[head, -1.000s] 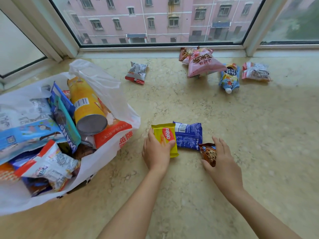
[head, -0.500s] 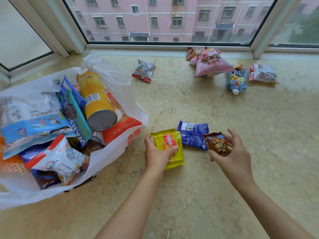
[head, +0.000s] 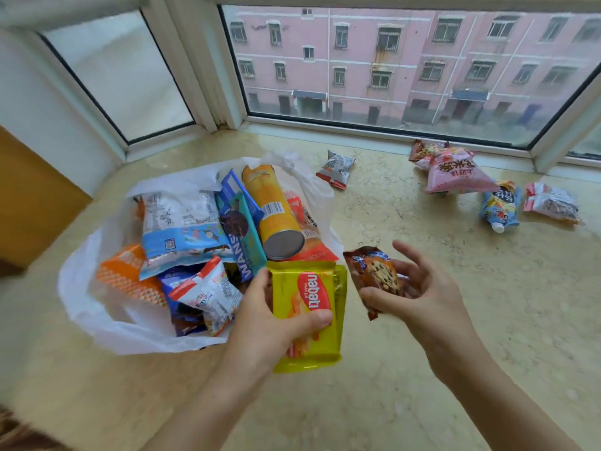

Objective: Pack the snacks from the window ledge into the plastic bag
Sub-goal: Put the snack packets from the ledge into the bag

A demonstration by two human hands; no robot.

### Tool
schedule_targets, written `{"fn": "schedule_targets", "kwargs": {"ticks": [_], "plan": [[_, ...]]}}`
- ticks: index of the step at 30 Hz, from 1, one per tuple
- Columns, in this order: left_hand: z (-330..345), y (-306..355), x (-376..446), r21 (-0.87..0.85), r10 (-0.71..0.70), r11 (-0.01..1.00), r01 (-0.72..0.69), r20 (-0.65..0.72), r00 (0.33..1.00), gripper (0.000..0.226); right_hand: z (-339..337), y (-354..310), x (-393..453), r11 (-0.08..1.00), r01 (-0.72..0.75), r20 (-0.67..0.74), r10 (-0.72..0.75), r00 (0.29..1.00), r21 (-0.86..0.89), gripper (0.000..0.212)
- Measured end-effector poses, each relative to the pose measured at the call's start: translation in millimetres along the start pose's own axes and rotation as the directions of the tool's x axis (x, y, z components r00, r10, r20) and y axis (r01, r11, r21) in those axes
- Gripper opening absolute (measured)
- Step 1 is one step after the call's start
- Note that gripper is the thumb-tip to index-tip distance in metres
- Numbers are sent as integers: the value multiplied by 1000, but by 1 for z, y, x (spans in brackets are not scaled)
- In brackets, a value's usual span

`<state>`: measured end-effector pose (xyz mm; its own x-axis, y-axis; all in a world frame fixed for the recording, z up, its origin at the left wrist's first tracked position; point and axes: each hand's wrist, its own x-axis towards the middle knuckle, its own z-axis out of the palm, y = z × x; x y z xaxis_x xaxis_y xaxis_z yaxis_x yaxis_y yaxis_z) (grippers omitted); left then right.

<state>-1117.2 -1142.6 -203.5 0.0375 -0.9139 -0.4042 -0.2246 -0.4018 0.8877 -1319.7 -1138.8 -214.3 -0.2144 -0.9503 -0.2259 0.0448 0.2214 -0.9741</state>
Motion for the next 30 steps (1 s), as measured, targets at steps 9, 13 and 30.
{"fn": "schedule_targets", "kwargs": {"ticks": [9,13,30], "plan": [[-132,30,24,99,123,990,-102,-230,966,81,115,-36,-3,889,392,163,-361,918,-236,70],[-153,20,69,180,161,976,-121,-226,961,97,156,-30,13,791,467,188,-428,884,-395,64],[-137,-25,98,988,443,-143,-65,123,888,85,211,30,69,92,499,345,-616,709,-862,55]]}}
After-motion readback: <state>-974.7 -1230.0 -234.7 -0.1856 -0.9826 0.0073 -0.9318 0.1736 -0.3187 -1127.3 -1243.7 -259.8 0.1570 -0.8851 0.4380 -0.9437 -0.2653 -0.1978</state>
